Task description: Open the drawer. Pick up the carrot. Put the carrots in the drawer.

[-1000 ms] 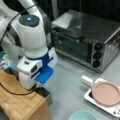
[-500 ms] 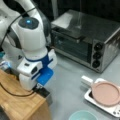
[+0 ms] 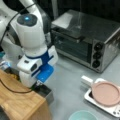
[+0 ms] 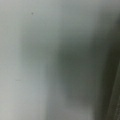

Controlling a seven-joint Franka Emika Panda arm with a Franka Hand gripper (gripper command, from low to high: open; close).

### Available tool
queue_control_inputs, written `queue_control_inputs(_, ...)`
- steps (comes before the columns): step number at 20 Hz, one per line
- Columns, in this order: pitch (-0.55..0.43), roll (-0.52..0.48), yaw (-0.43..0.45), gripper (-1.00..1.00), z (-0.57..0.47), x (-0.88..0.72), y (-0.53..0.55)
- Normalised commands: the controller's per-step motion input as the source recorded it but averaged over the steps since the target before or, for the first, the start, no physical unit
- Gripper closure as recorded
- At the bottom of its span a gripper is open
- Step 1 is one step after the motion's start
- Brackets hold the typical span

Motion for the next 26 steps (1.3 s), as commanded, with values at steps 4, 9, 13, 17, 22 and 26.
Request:
queue_control_inputs(4,-0.042,0.095,-0.088,-1.0,-0.06,-0.03,0.21)
queue_control_inputs(9,-0.068,0.1,-0.078,-1.0,-0.11,0.03,0.15)
queue_control_inputs(13,-0.078,0.099,-0.074,-1.0,-0.1,0.07,0.12)
queue_control_inputs(17,-0.065,0.091,-0.063,-1.0,-0.08,0.06,0.12)
queue_control_inputs(22,-0.061,0.089,-0.06,-1.0,-0.07,0.05,0.12)
queue_control_inputs(26,-0.06,0.089,-0.06,-1.0,-0.06,0.05,0.12)
